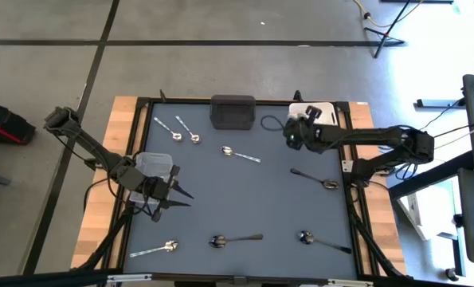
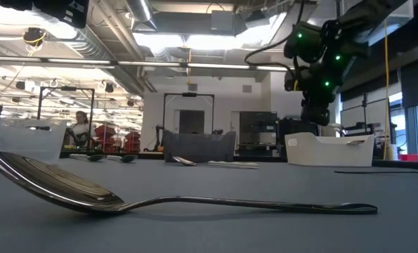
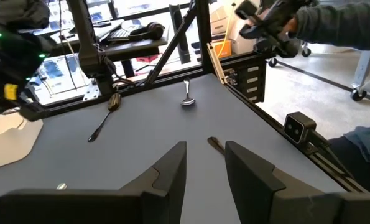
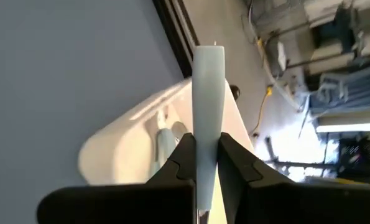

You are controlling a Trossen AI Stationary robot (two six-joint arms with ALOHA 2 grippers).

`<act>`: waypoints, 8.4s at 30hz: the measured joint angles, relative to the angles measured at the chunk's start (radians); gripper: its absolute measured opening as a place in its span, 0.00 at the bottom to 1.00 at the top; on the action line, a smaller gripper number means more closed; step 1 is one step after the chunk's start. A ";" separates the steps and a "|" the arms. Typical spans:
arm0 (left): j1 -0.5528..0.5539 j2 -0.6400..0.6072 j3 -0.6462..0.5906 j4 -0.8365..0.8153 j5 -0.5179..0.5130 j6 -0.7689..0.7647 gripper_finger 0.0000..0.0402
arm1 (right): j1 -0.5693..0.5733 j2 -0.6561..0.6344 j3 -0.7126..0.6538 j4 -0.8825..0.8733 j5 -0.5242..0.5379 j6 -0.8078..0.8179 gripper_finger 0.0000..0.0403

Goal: Sort silverware by color (type)
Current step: Put the light blue spoon into the white bin, then put the left black spoon into the black bin, then put the top black spoon into the black bin

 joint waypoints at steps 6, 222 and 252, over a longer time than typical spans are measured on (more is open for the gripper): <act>0.000 0.000 0.000 0.000 0.000 -0.008 0.26 | -0.131 0.000 0.000 -0.006 -0.108 0.008 0.05; 0.187 0.215 0.000 0.218 -0.090 -0.106 0.26 | 0.324 -0.008 -0.100 -0.569 -0.752 0.632 0.33; 0.189 0.215 0.000 0.213 -0.037 -0.135 0.26 | 0.260 0.135 -0.064 -0.503 -0.907 0.471 0.02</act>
